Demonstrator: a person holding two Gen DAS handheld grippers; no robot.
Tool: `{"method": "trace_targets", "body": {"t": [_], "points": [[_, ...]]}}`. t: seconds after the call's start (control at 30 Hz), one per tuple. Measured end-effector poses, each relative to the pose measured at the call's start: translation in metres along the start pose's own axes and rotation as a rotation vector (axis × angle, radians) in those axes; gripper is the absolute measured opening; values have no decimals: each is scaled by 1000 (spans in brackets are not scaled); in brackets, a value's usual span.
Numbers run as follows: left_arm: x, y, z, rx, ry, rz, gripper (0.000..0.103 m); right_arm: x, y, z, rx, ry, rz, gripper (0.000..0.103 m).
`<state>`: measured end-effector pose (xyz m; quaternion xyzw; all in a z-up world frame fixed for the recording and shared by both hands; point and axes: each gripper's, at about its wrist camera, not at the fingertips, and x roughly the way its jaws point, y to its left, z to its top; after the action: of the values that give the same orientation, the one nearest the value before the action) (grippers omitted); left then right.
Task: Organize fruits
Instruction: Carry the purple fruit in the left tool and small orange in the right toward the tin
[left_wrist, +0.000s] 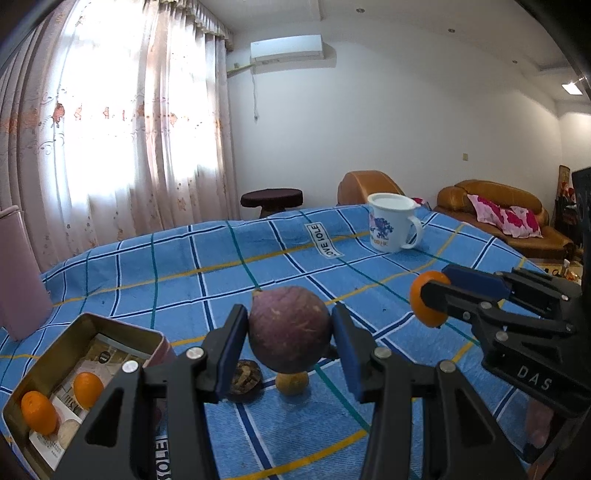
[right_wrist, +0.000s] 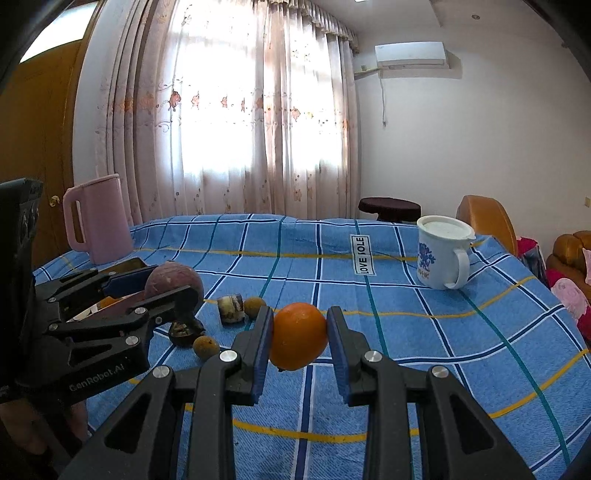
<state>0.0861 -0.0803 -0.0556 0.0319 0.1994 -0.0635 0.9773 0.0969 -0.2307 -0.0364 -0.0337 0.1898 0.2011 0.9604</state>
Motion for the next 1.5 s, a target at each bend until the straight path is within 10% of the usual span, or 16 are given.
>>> {"method": "trace_targets", "body": {"t": [0.83,1.5], "points": [[-17,16,-2,-45,-55,14,49,-5,21,4,-53,-43,10,31],[-54,165,-12,-207,20,203,49,68,154,51,-143,53,322,31]]}}
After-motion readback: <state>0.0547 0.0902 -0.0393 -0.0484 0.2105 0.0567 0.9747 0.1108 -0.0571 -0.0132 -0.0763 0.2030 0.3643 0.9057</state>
